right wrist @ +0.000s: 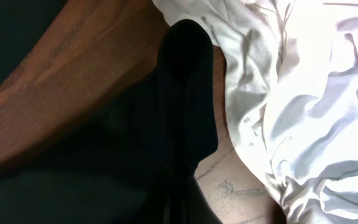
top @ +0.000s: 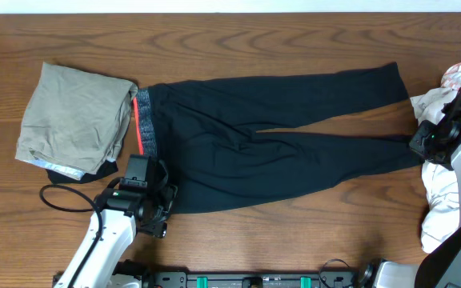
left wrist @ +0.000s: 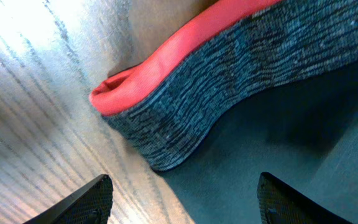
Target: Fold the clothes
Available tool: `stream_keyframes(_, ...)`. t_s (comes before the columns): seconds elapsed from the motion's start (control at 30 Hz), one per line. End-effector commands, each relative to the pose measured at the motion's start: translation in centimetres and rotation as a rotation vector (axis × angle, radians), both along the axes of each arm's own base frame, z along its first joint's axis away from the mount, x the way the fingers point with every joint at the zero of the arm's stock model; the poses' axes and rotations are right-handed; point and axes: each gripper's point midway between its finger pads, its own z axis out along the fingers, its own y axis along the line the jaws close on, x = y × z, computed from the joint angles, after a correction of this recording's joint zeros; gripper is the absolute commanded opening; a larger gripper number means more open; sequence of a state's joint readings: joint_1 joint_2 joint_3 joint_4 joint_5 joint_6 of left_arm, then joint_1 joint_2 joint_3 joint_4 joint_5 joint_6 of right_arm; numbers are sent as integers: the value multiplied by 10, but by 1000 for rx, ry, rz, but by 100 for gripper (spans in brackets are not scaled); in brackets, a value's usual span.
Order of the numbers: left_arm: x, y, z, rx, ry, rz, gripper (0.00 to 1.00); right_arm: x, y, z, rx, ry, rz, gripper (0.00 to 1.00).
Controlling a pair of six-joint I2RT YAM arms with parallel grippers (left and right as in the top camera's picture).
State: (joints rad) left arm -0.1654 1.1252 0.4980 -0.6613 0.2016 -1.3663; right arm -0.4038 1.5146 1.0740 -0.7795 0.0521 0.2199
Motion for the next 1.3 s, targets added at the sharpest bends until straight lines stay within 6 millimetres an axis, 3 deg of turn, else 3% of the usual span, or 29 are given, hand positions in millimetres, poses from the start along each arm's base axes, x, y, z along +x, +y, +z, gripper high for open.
stream_keyframes(0.0,-3,7,-8,25,18,54,75,0,-2,3,4,-9,-6,1)
stream_keyframes(0.33,8,7,-22,21,-3,95,73,-1,-1,2,8,-2,-6,1)
stream_keyframes(0.4,10,7,-23,23,-8,96,59,-1,-1,2,8,-2,-6,1)
stream_keyframes(0.53,10,7,-22,24,-9,91,15,-2,-1,2,8,-1,-6,1)
stream_keyframes(0.6,12,6,-22,25,-19,72,6,-2,-1,2,9,1,-6,1)
stream_keyframes(0.8,20,4,-1,43,-105,-81,6,-4,1,1,15,9,-5,1)
stream_keyframes(1.03,3,28,41,198,-174,-220,6,-13,15,1,84,29,0,1)
stream_keyframes(1.27,-13,38,77,278,-298,-357,6,-24,17,26,70,-18,-15,1)
